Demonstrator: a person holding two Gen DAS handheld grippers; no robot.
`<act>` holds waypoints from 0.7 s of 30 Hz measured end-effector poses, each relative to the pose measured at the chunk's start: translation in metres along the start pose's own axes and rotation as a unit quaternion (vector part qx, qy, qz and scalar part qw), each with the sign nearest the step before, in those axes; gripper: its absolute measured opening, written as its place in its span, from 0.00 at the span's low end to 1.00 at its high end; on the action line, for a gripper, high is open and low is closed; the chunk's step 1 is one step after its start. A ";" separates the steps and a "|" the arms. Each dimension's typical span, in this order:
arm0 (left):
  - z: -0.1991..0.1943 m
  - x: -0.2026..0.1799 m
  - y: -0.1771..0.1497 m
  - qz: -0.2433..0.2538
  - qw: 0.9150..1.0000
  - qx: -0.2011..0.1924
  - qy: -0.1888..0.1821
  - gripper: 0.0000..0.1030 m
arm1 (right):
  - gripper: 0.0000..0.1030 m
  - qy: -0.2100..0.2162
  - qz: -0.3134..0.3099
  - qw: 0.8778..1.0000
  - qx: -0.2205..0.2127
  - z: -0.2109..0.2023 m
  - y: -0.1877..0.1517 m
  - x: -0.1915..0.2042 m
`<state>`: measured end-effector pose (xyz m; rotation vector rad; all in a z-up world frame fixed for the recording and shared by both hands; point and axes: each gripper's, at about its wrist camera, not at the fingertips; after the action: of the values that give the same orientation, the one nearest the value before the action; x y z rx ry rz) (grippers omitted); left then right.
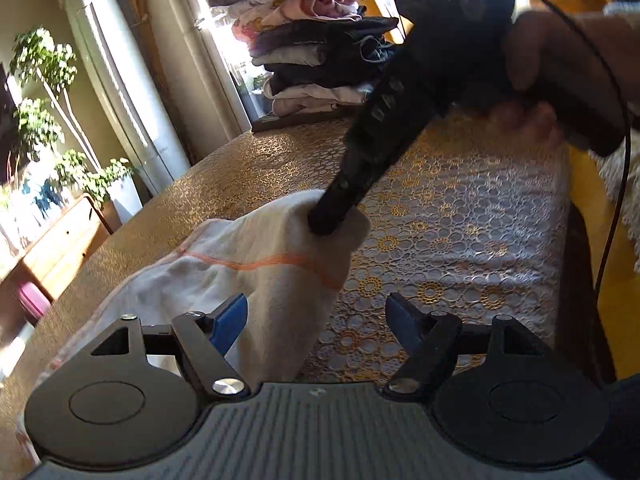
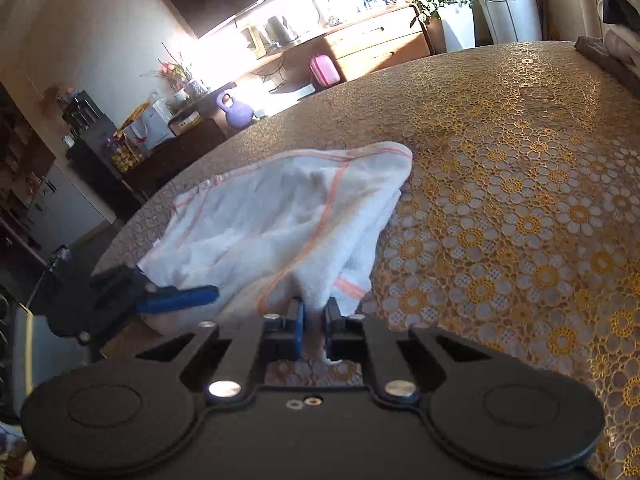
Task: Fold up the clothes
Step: 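Grasp the garment end with the right gripper and lift it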
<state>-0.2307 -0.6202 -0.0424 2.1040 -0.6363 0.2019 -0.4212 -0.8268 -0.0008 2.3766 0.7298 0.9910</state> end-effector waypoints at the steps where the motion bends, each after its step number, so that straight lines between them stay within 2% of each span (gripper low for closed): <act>1: 0.004 -0.001 0.002 0.013 1.000 0.001 0.006 0.73 | 1.00 0.005 0.007 1.000 -0.002 -0.002 0.008 -0.001; 5: 0.018 -0.002 0.006 0.035 0.999 0.012 0.032 0.73 | 1.00 0.017 0.002 1.000 -0.002 -0.003 0.023 0.008; 7: 0.024 0.000 0.006 0.032 0.998 0.022 0.042 0.53 | 1.00 0.018 -0.002 1.000 -0.002 -0.003 0.022 0.010; 8: 0.027 0.001 0.005 0.026 0.998 0.026 0.044 0.31 | 1.00 0.017 0.001 1.000 -0.001 -0.002 0.021 0.010; 11: 0.026 0.009 0.003 -0.012 0.999 0.022 0.047 0.20 | 1.00 0.004 0.005 1.000 0.000 0.001 0.013 0.010; 16: 0.022 0.022 0.001 -0.081 0.995 0.009 0.051 0.17 | 1.00 -0.020 0.087 0.995 -0.034 -0.012 0.003 -0.002; 21: 0.014 0.036 0.000 -0.146 0.988 -0.015 0.055 0.17 | 1.00 0.016 0.202 0.978 -0.043 0.002 -0.008 -0.010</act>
<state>-0.2015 -0.6444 -0.0372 2.1120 -0.2598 0.1416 -0.4280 -0.8271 -0.0118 2.4882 0.2068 1.1950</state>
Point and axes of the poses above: each gripper's, at about its wrist camera, not at the fingertips, and z roughly the way its jaws point, x to its left, y to its top, and after that the axes turned 1 degree about x, right-handed
